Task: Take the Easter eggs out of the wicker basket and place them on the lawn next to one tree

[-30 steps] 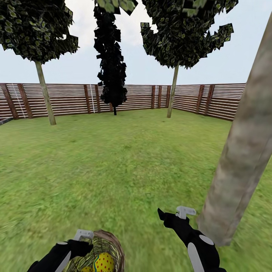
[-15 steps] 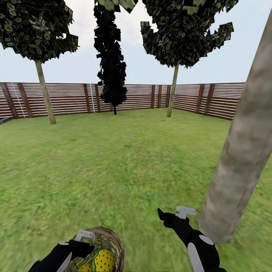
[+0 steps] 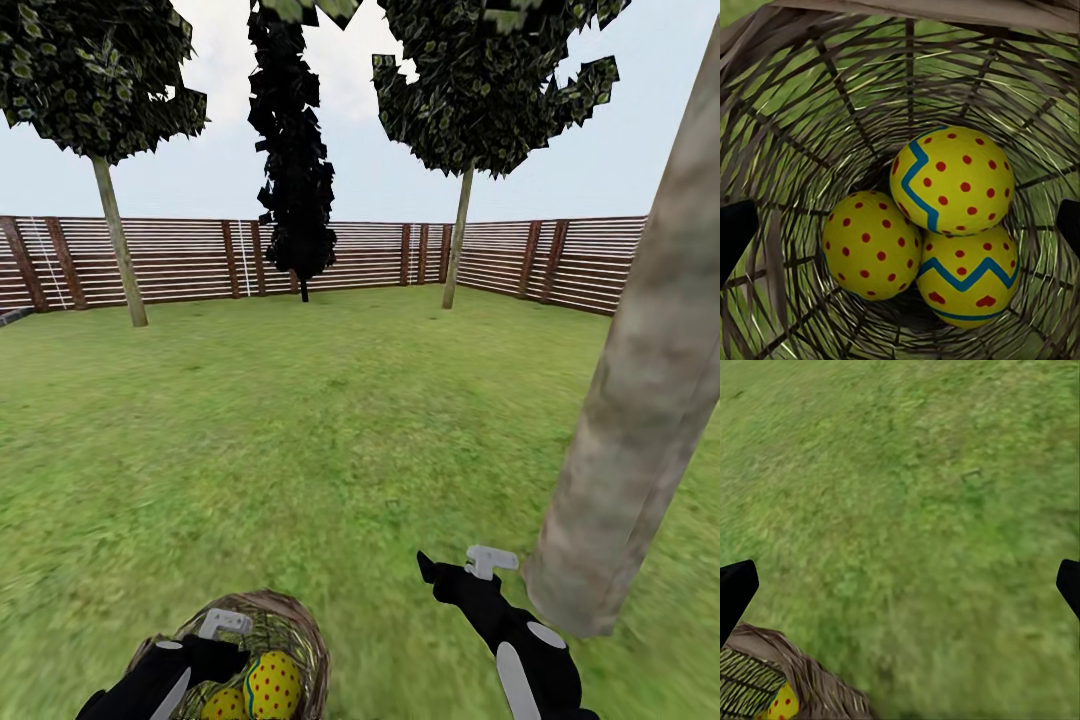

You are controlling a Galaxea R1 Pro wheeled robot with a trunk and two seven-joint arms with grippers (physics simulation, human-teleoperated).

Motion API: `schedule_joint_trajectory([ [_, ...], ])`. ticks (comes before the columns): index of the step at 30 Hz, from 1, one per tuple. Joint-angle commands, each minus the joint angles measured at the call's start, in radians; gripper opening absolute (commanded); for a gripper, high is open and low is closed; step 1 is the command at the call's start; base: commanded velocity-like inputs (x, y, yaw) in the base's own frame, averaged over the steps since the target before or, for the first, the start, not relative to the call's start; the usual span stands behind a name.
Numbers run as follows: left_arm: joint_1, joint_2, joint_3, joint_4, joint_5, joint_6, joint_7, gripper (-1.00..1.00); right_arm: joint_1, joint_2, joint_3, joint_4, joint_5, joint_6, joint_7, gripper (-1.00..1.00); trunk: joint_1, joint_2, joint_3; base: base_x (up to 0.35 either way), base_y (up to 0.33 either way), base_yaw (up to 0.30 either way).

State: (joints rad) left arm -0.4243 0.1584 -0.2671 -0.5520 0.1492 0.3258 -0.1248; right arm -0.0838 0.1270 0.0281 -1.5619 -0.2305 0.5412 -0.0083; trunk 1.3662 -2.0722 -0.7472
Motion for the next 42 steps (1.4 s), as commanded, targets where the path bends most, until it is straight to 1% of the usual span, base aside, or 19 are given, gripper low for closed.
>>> schedule_joint_trajectory([
  [1, -0.001, 0.001, -0.006, -0.002, 0.01, 0.006, 0.002, 1.0, -0.001, 0.0, -0.001, -0.001, -0.004, 0.005, -0.001, 1.0, 0.004, -0.008, -0.004, 0.0, 0.0, 0.0],
  [27, -0.001, 0.0, -0.009, -0.014, 0.012, 0.009, -0.001, 1.0, -0.001, 0.0, -0.002, -0.001, -0.004, 0.005, -0.001, 1.0, 0.103, -0.19, -0.086, 0.0, 0.0, 0.0],
  [33, -0.002, -0.014, -0.011, -0.037, 0.012, 0.016, -0.005, 1.0, -0.001, 0.001, -0.002, -0.001, -0.004, 0.005, -0.001, 1.0, 0.126, -0.232, -0.105, 0.0, 0.0, 0.0],
  [42, -0.002, -0.018, -0.013, -0.044, 0.011, 0.012, -0.006, 1.0, -0.001, 0.002, 0.003, 0.0, -0.004, 0.005, -0.001, 1.0, 0.161, -0.295, -0.133, 0.0, 0.0, 0.0],
])
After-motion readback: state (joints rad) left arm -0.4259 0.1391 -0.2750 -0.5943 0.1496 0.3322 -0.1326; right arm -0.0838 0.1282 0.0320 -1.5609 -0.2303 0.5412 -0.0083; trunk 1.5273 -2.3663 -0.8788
